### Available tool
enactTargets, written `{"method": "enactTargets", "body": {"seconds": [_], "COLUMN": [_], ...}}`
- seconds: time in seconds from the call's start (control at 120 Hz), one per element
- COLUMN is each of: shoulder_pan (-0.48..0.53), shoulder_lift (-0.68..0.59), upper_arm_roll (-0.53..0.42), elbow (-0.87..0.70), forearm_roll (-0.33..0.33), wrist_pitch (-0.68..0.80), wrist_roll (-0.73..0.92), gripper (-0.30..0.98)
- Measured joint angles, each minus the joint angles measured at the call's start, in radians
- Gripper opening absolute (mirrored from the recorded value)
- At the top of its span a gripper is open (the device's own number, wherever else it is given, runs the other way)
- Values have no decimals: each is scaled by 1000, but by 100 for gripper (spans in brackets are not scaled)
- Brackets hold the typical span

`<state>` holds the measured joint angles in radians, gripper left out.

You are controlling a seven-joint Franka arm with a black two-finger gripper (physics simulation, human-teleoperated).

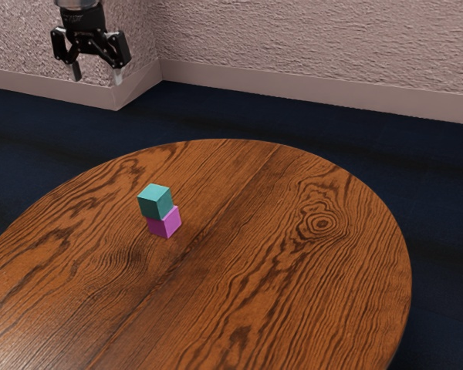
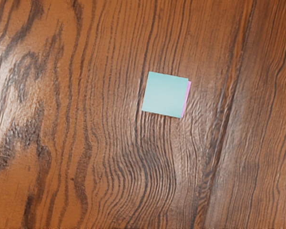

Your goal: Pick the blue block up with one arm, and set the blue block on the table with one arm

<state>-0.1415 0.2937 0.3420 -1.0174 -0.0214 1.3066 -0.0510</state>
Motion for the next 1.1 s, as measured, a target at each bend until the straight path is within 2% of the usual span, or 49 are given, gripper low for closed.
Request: {"method": "enactTargets", "body": {"seconds": [0.1, 0.142, 0.2, 0.258, 0.417, 0.483, 0.6, 0.767, 0.983, 1.1], "shoulder_pan": [0, 1, 2, -11, -3, -3, 0, 1, -2, 0], "shoulder_lift": [-3, -37, -116, -140, -135, -120, -96, -131, 9, 75], "upper_arm_roll": [1, -4, -120, -185, -222, -216, -130, -62, -22, -13], "elbow": [4, 55, 144, 172, 153, 145, 69, -233, -421, -453], "forearm_roll": [-1, -5, 9, 18, 8, 6, 7, 9, -12, -37], "wrist_pitch": [-4, -6, -8, -8, -7, -1, 27, 159, 381, 487], "wrist_roll": [-4, -6, -16, -23, -11, -6, 2, 8, 0, -4], "gripper": [69, 69, 69, 68, 68, 68, 69, 69, 69, 69]}}
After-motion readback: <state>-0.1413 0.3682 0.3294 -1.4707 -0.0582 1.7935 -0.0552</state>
